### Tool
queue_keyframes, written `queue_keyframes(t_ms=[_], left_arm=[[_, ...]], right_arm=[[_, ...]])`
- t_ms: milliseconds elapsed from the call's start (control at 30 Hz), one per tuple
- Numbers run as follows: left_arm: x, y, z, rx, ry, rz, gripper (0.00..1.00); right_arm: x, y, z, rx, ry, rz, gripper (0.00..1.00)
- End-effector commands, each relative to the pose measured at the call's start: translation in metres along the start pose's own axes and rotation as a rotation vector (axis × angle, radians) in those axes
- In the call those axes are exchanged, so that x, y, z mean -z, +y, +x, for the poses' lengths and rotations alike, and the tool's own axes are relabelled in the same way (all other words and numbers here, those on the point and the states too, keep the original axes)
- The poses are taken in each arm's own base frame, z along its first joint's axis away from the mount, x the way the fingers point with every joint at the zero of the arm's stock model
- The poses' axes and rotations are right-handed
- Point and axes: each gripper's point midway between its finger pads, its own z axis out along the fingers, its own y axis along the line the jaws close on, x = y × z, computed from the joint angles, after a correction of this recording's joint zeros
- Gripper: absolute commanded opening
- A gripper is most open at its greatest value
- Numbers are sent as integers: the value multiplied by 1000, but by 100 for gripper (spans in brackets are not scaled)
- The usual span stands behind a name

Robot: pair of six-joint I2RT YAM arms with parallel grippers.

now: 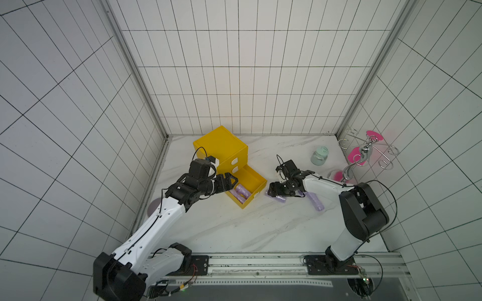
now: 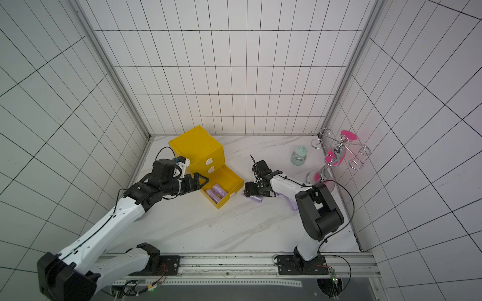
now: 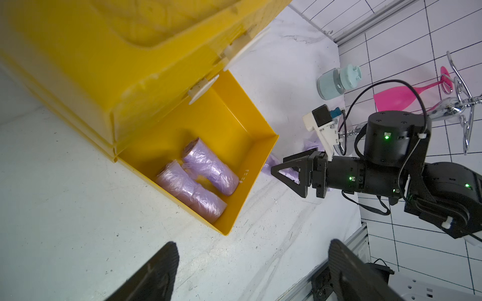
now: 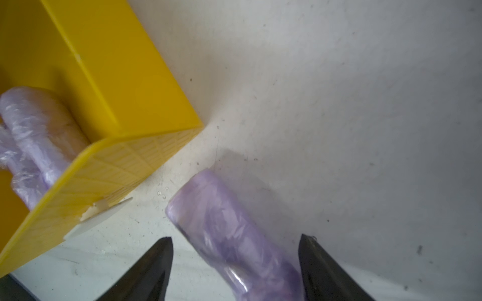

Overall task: Sort the rolls of trash bags by color and place them into the drawer
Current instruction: Pick up the roll of trash bags from the center of the board.

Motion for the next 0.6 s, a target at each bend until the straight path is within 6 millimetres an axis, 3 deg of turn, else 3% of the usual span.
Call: queue_keyframes(t_ms=[0,233,367,567], left_arm=[[-1,-5,-2,-9,-10,23,89],[-1,-3,0,-5,-7,23,89],[-1,-3,1,-2,-6,23,89],[3,-1,0,0,-19,21,89]], right_arm=[[5,6,16,38,26,-13,79],[5,2,33,98,53,138,73],[-4,-5,40,108,76,217,65],[-5,-2,41,115,69,223,49]])
